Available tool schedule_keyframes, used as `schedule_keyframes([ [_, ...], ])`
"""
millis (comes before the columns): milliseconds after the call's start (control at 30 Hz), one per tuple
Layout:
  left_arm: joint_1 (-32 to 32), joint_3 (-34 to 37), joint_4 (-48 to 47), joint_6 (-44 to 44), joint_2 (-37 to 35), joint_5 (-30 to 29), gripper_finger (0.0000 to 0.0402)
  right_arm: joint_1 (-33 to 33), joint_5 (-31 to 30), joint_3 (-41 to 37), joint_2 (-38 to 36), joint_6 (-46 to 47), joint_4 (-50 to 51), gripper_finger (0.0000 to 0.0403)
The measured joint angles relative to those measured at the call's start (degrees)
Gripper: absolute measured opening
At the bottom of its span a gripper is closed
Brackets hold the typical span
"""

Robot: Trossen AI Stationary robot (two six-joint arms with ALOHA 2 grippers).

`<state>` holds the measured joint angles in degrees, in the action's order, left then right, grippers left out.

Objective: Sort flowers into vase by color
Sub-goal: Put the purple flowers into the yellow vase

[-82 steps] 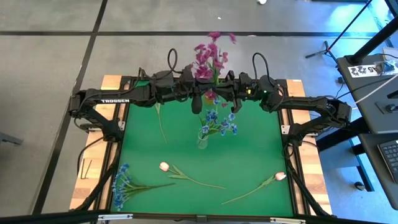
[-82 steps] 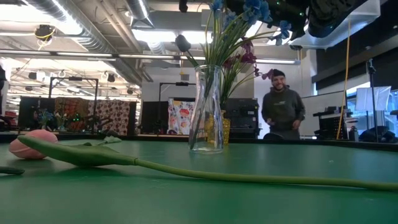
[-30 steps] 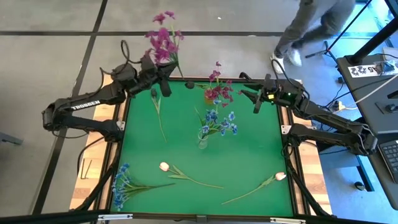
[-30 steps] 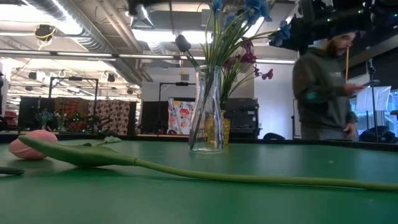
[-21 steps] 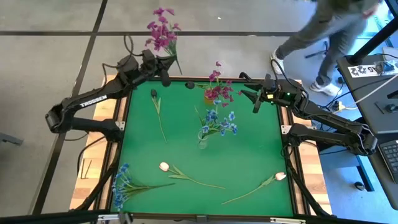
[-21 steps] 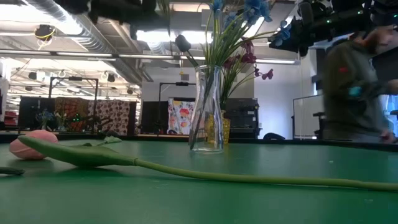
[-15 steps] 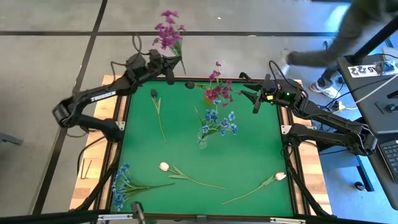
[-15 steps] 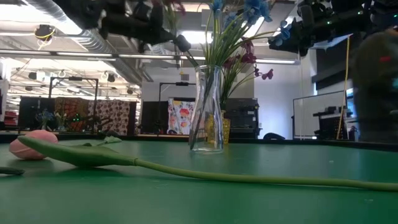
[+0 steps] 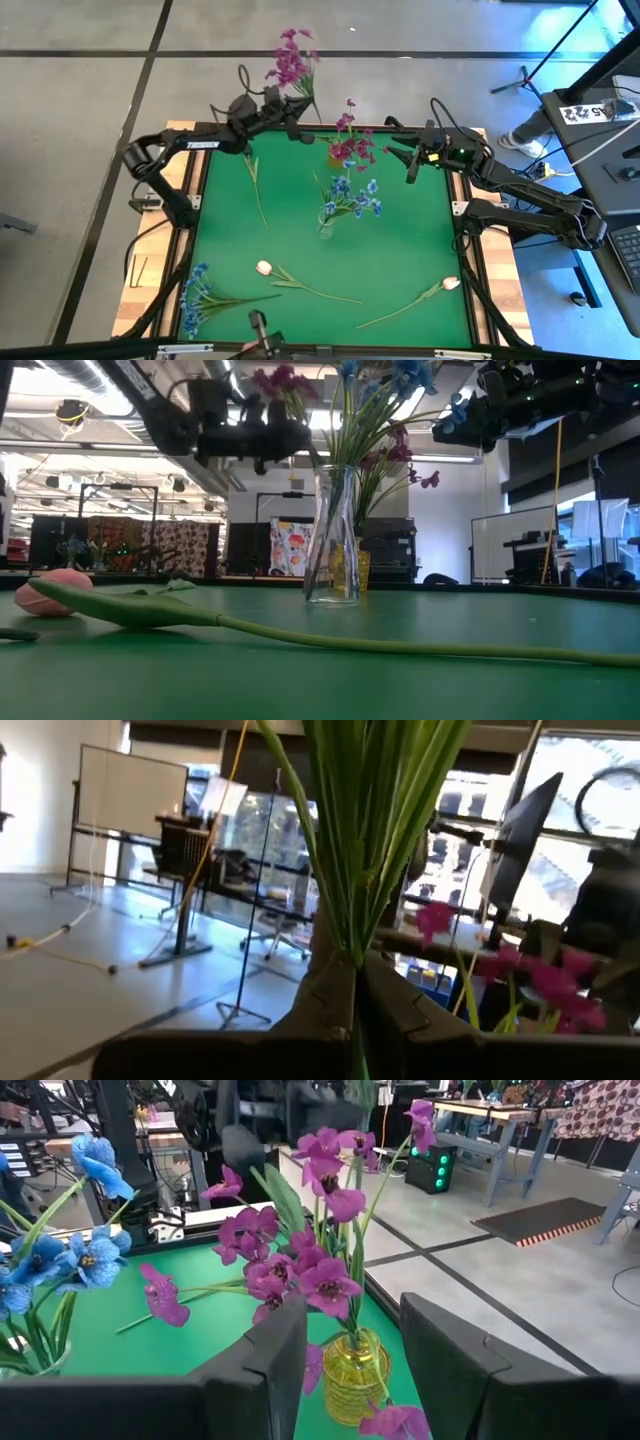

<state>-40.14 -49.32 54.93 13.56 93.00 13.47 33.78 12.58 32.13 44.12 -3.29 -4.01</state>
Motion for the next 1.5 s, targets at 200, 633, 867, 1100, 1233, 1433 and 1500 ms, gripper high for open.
schedule_keyframes([
  [200, 1.5, 0.0, 4.0, 0.0, 5.0, 1.8, 0.0000, 0.0, 0.0, 0.0, 0.0, 0.0, 0.0, 0.0160],
  [633, 5.3, 0.0, 7.0, -1.4, 8.0, 3.6, 0.0000, 0.0, 0.0, 0.0, 0.0, 0.0, 0.5, 0.0160],
  [867, 7.8, 0.0, 7.3, -4.3, 8.0, 4.1, 0.0000, 0.0, 0.1, 0.1, 1.5, 0.0, 0.5, 0.0160],
  [1100, 7.9, -0.1, 7.1, -5.2, 8.4, 3.7, 0.0000, 0.0, 1.1, 0.1, 6.2, 0.2, -1.2, 0.0160],
  [1233, 7.8, -0.4, 7.6, -4.9, 10.5, 3.5, 0.0000, 0.0, 4.1, 0.1, 8.5, 0.5, -5.0, 0.0160],
  [1433, 8.0, -1.7, 7.5, -4.8, 13.9, 3.6, 0.0000, 0.0, 4.6, 0.1, 9.4, 1.3, -6.4, 0.0160],
  [1500, 8.0, -1.9, 7.8, -5.0, 14.3, 3.5, 0.0000, 0.0, 4.7, 0.1, 9.4, 1.3, -6.4, 0.0160],
])
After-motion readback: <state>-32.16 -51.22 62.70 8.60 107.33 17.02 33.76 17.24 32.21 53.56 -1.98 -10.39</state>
